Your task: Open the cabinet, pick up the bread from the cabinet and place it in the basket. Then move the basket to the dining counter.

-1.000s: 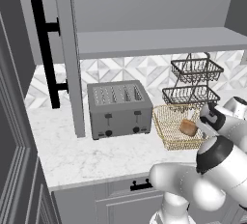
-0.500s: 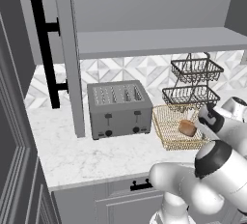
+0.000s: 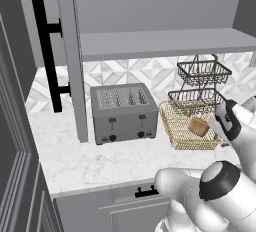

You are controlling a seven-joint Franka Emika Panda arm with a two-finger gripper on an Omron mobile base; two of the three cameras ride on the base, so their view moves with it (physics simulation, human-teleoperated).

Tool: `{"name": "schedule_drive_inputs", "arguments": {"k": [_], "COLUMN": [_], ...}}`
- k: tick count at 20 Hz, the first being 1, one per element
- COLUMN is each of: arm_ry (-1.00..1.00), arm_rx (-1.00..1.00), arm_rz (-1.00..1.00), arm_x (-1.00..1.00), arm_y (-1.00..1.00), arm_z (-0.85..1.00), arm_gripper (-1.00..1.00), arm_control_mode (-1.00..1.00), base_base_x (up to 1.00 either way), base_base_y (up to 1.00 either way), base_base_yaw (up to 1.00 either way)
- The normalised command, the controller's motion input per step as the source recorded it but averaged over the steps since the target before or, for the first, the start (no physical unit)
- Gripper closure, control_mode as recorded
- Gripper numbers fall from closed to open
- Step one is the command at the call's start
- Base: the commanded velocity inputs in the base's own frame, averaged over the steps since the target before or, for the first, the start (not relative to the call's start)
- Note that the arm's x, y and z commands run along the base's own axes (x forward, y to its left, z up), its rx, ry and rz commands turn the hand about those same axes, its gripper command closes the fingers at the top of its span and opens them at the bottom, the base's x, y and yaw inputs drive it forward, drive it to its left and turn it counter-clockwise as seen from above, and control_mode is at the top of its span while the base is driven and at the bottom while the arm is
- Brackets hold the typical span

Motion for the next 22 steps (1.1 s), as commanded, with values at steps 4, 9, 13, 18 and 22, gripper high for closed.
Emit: {"name": "schedule_drive_inputs", "arguments": {"k": [4,9,13,18,22], "arm_ry": [-0.03,0.00,0.00,0.00,0.00], "arm_rx": [0.00,-0.13,-0.08,-0.01,0.01], "arm_rz": [0.00,0.00,0.00,0.00,0.00], "arm_x": [-0.22,-0.14,-0.19,-0.10,-0.03], "arm_y": [0.00,0.00,0.05,0.07,0.20], "arm_z": [0.51,0.29,0.31,0.49,0.39], "arm_gripper": [1.00,1.00,1.00,1.00,1.00], "arm_control_mode": [-1.00,-1.00,-1.00,-1.00,-1.00], "base_base_x": [0.00,0.00,0.00,0.00,0.00], "base_base_y": [0.00,0.00,0.00,0.00,0.00], "base_base_yaw": [0.00,0.00,0.00,0.00,0.00]}}
